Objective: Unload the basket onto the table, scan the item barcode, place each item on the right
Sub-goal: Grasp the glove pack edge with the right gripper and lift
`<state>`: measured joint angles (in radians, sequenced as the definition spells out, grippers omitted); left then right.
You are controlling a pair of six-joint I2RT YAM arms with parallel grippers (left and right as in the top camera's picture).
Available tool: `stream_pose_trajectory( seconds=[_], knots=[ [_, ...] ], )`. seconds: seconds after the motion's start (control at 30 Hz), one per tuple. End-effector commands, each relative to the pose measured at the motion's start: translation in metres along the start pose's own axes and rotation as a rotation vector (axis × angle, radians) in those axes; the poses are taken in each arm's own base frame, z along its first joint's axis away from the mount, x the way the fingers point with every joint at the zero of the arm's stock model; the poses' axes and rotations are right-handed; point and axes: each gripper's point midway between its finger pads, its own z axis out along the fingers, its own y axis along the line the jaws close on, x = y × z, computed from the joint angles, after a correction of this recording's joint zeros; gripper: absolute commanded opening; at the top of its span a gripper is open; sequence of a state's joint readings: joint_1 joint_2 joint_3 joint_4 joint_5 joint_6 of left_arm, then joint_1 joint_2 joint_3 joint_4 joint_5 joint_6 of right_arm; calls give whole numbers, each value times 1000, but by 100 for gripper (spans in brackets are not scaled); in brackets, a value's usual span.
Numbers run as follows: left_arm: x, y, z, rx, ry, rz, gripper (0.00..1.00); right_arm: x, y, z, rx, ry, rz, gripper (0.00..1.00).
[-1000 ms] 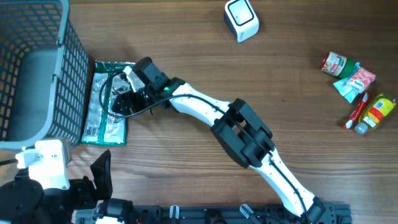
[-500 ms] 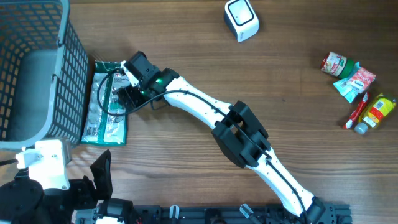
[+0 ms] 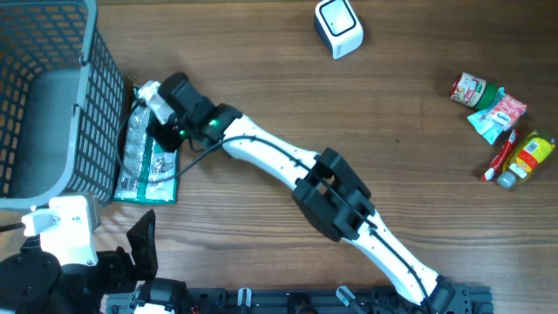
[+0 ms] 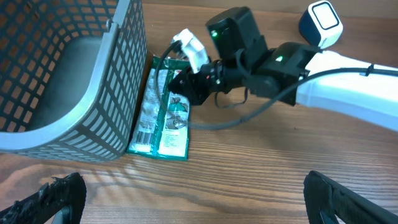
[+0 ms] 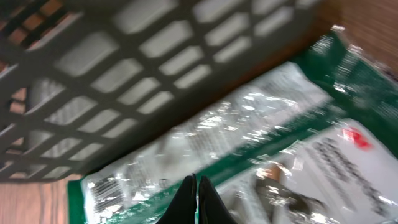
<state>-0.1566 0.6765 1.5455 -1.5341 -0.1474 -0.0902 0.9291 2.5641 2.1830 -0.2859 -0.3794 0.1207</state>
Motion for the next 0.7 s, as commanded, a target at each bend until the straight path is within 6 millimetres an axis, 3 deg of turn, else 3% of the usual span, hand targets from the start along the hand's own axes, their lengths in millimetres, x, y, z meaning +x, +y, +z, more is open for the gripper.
stream_pose_trajectory(
  seconds=[0.0,0.17,0.33,0.43,0.53,0.67],
  knots=[
    [-1,-1,0,3,-3,9,100,9,8,16,44,9,-119,4],
    [-1,-1,0,3,-3,9,100,55,-15,36,83,109,-78,4],
    [-1,-1,0,3,-3,9,100,95,-51,34,226,239,-66,4],
    [-1,0,0,3,-3,9,100,111,-76,21,290,305,-28,4],
    [-1,-1,0,3,-3,9,100,134,-116,-6,405,407,53,4],
    [-1,-1,0,3,-3,9,100,167,-152,-44,460,548,169,4]
  ],
)
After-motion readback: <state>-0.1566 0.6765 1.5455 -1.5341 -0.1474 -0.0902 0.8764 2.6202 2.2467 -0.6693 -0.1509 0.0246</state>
